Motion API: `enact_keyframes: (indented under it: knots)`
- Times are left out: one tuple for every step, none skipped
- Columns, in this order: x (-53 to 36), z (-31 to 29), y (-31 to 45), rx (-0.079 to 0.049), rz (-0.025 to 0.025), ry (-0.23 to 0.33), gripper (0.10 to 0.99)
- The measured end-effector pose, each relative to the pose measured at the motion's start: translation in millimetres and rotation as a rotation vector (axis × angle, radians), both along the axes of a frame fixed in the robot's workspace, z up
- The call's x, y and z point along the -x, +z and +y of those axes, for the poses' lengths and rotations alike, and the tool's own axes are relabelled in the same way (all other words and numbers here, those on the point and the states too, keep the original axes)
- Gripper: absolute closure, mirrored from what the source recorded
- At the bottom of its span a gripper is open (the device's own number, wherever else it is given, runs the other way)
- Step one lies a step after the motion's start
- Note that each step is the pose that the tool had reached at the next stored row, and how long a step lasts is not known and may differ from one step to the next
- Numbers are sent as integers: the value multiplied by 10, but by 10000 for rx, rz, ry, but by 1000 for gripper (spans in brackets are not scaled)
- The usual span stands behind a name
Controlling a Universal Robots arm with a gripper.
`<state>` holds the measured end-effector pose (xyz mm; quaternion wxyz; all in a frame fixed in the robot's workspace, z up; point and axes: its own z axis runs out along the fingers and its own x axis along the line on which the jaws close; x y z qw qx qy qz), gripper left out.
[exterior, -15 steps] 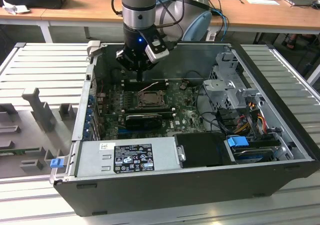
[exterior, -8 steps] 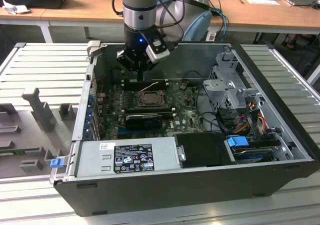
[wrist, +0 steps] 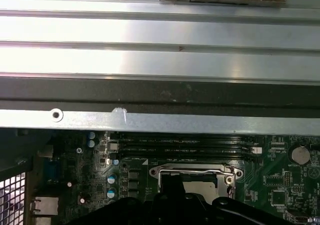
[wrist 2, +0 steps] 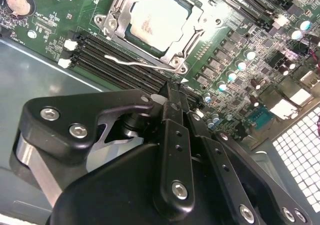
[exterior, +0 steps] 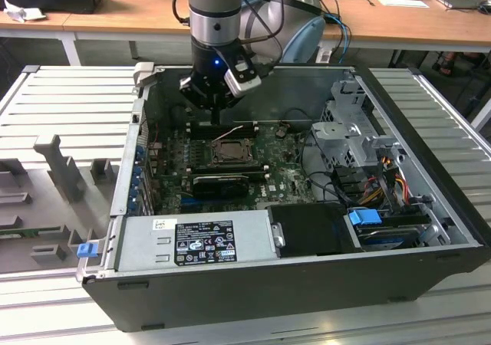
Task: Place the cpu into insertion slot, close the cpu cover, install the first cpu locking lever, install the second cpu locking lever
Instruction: 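Install the first cpu locking lever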
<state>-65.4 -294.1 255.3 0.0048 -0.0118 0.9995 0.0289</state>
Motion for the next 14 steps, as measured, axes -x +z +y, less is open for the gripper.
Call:
enact_keyframes:
  knots:
    - [-1,0,0,-1,1,-1,980]
    - [-4,0,-2,-23,1,-1,980]
    - [-6,0,-3,-61,1,-1,980]
    - [-7,0,-5,-103,1,-1,980]
    - [-9,0,-7,-169,1,-1,980]
    - [-13,0,-9,-317,1,-2,980]
    - [-17,0,-11,-435,3,-1,980]
    - [-21,-1,-14,-545,4,-1,980]
    - [-27,-1,-21,-613,4,-1,980]
    - [-44,-1,-50,-632,2,-1,980]
    - [-60,-1,-74,-633,4,-2,980]
    - [-67,-1,-77,-632,5,-1,980]
    - [-72,-2,-78,-633,5,-1,980]
    - [-75,-2,-79,-634,5,-1,980]
